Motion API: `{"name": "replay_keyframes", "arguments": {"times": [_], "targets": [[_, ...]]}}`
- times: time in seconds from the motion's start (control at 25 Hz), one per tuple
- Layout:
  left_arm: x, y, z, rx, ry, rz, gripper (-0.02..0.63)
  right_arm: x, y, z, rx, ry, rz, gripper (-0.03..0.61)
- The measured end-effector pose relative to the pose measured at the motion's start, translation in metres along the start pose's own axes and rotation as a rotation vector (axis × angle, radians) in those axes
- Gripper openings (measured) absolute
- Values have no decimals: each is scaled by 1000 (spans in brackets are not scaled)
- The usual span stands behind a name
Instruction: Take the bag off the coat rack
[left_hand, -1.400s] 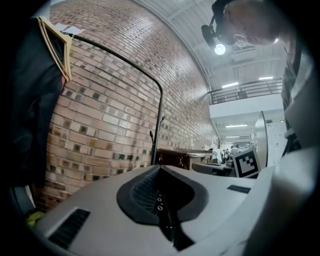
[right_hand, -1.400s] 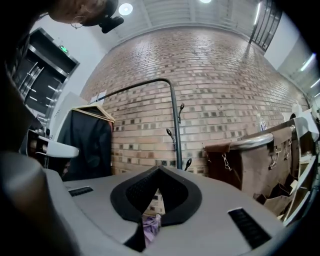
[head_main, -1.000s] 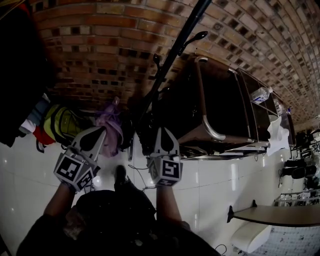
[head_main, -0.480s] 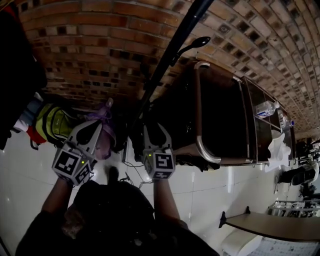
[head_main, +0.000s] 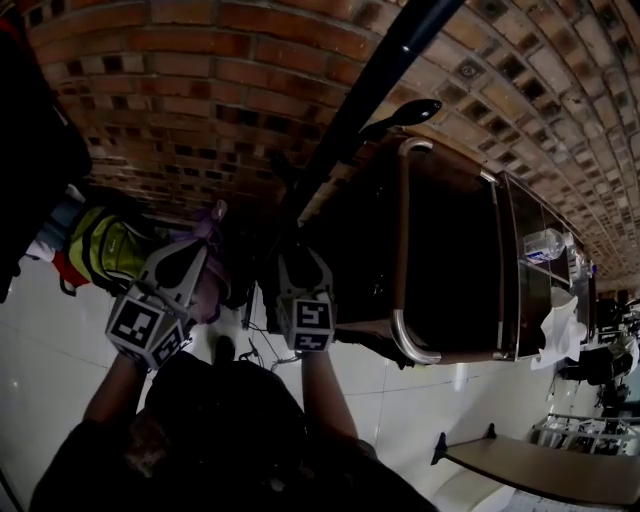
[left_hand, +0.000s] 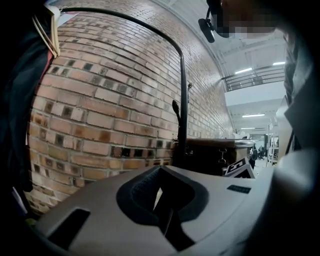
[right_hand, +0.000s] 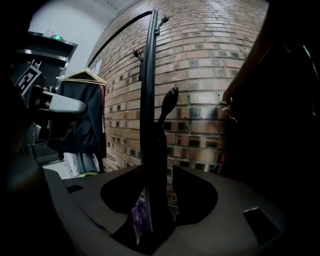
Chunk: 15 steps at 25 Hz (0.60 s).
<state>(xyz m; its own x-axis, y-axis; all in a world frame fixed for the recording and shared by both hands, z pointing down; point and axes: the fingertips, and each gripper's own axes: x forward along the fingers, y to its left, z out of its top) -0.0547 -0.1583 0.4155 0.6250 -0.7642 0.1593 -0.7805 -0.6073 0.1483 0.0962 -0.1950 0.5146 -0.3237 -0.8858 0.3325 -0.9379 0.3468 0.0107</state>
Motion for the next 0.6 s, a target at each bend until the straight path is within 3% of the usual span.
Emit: {"name": "replay_keyframes", "arguments": {"times": [0.16, 0.36, 0.48, 0.6], "targets": [[13, 3, -2, -6, 10, 3, 26, 14, -5, -7, -17, 9, 6, 178], [24, 4, -6, -15, 25, 1, 26, 20, -3, -5, -34, -55, 67, 170], [29, 2, -8, -23, 31, -1, 26, 20, 3, -4, -59, -74, 121, 95], [31, -1, -9, -22, 34, -5, 26, 20, 4, -6, -59, -69, 136, 92]]}}
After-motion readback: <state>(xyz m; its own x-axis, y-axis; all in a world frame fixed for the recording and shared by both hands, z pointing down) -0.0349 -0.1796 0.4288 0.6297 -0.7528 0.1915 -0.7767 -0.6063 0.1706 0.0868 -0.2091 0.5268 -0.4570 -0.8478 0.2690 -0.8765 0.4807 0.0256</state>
